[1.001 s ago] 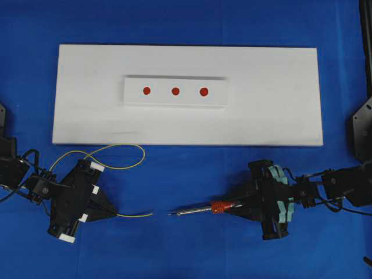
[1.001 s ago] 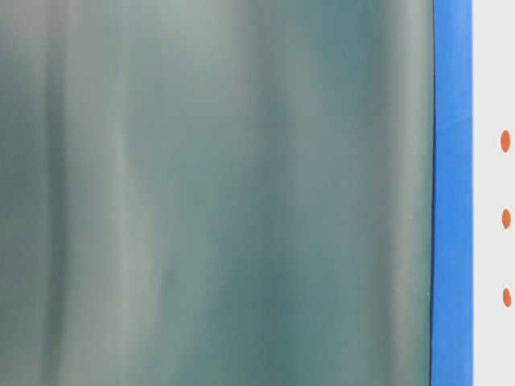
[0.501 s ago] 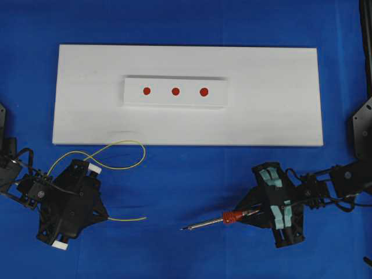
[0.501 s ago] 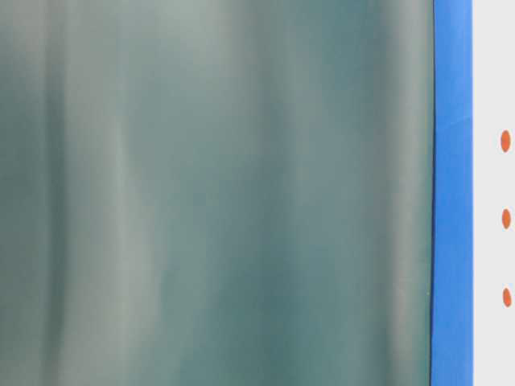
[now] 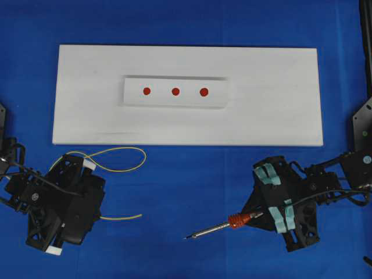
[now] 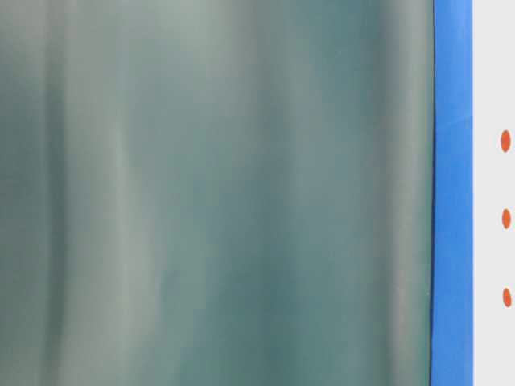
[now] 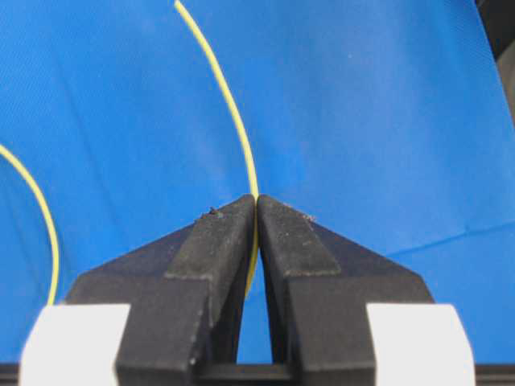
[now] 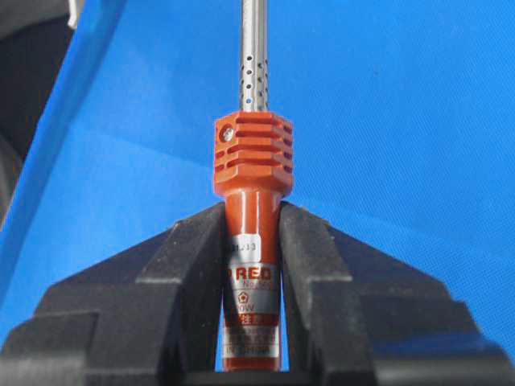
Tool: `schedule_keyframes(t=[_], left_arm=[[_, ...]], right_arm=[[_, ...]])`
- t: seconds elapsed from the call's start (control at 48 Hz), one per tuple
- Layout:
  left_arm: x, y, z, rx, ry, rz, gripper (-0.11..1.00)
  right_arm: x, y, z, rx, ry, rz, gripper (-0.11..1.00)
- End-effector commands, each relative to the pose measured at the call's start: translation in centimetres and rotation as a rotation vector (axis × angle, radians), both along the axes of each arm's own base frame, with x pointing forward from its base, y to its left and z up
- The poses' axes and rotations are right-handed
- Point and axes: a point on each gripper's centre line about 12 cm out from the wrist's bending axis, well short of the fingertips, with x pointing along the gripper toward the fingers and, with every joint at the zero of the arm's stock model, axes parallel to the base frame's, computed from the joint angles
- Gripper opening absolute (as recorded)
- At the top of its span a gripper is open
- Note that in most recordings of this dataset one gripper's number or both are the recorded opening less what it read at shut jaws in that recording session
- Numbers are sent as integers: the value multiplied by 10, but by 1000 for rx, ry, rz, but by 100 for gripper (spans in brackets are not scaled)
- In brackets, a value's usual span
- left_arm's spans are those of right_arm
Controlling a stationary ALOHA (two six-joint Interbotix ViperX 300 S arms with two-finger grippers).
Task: Touch the tip of the soldering iron to the tip of the solder at the mark.
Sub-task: 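Close the left gripper on the solder wire and right on the iron handle, then lift both tools and carry them up over the red-dot strip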
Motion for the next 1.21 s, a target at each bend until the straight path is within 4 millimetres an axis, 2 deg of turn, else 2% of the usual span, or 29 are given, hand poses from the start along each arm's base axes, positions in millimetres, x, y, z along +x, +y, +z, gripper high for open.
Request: schedule_keyframes(t=[0.0, 0.104, 0.25, 0.605, 0.813, 1.001, 1.189], left_arm=[[5, 0, 12, -17, -26, 15, 3], [10, 7, 13, -29, -23, 54, 3], [20, 28, 15, -20, -4, 124, 3], [41, 105, 14, 74, 149, 317, 3], [46, 145, 17, 128, 136, 345, 3], [47, 176, 18, 150, 120, 395, 3], [46, 189, 19, 161, 117, 414, 3]], right_arm=[[6, -2, 14, 10, -40, -6, 6], [9, -11, 13, 5, -13, -31, 6], [15, -40, 13, -18, 79, -92, 6], [23, -122, 15, -118, 188, -257, 6], [22, -170, 17, -172, 186, -363, 6], [19, -194, 18, -209, 184, -413, 6], [18, -202, 19, -216, 184, -431, 6]])
